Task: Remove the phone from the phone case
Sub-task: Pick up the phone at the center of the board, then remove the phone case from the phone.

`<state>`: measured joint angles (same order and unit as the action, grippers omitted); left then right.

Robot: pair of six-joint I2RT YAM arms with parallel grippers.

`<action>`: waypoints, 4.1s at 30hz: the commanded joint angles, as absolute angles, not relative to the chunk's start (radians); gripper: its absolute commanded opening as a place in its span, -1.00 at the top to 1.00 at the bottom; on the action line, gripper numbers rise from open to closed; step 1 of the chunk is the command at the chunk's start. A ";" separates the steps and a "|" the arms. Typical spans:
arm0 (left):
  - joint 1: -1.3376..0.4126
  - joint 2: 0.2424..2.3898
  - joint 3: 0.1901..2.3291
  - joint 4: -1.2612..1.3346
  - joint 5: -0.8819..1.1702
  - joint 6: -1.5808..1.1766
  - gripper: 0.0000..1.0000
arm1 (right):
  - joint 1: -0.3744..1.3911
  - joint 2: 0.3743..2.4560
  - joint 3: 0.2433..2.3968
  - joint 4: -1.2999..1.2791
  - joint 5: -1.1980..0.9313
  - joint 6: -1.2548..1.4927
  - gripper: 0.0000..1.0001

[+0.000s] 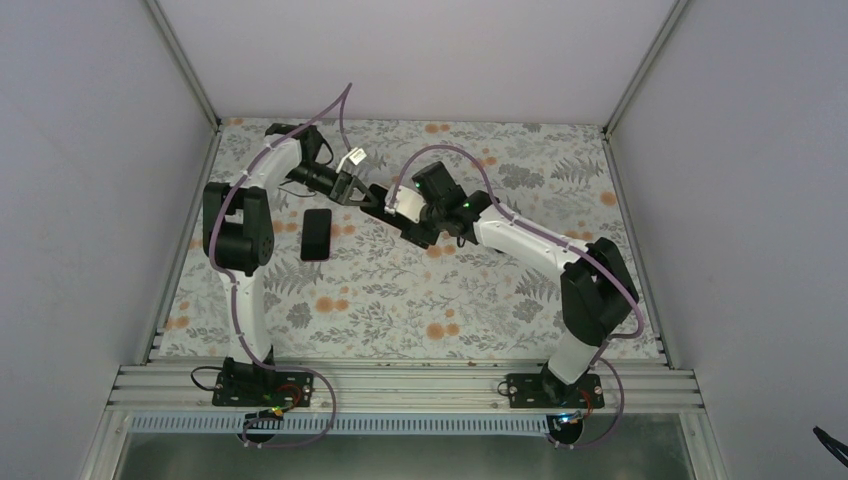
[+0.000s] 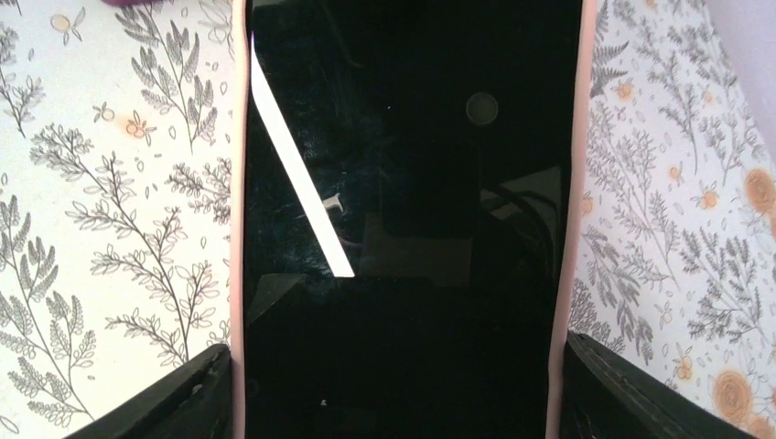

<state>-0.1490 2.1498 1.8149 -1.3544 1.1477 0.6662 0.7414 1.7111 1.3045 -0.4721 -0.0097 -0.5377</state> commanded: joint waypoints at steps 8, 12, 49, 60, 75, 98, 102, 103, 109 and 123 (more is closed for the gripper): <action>-0.173 2.114 1.841 -1.358 1.175 0.730 0.95 | 0.773 1.703 1.392 -0.446 -0.057 -0.540 0.00; -0.173 2.042 1.866 -1.358 1.119 0.771 0.95 | 0.766 1.698 1.459 -0.661 -0.259 -0.593 -0.79; -0.478 1.549 1.803 -1.282 0.571 0.930 0.95 | 0.478 1.801 1.589 -0.976 -0.662 -0.827 -0.76; -0.494 1.559 1.804 -1.325 0.593 0.947 0.95 | 0.469 1.843 1.634 -0.960 -0.654 -0.814 -0.73; -0.572 1.568 1.700 -1.341 0.629 0.946 0.95 | 0.438 1.850 1.710 -0.853 -0.605 -0.703 -0.74; -0.597 1.700 1.950 -1.284 0.953 0.880 0.95 | 0.537 1.802 1.674 -0.713 -0.498 -0.571 -0.80; -0.605 1.701 2.002 -1.355 1.019 0.910 0.95 | 0.498 1.841 1.650 -0.593 -0.291 -0.546 -0.94; -0.607 1.689 1.992 -1.356 1.013 0.918 0.95 | 0.472 1.861 1.669 -0.591 -0.283 -0.544 -0.94; -0.608 1.635 1.947 -1.356 0.938 0.920 0.95 | 0.389 1.937 1.728 -0.610 -0.263 -0.609 -0.99; -0.607 1.623 1.902 -1.324 0.895 0.913 0.95 | 0.323 1.877 1.703 -0.700 -0.367 -0.664 -1.00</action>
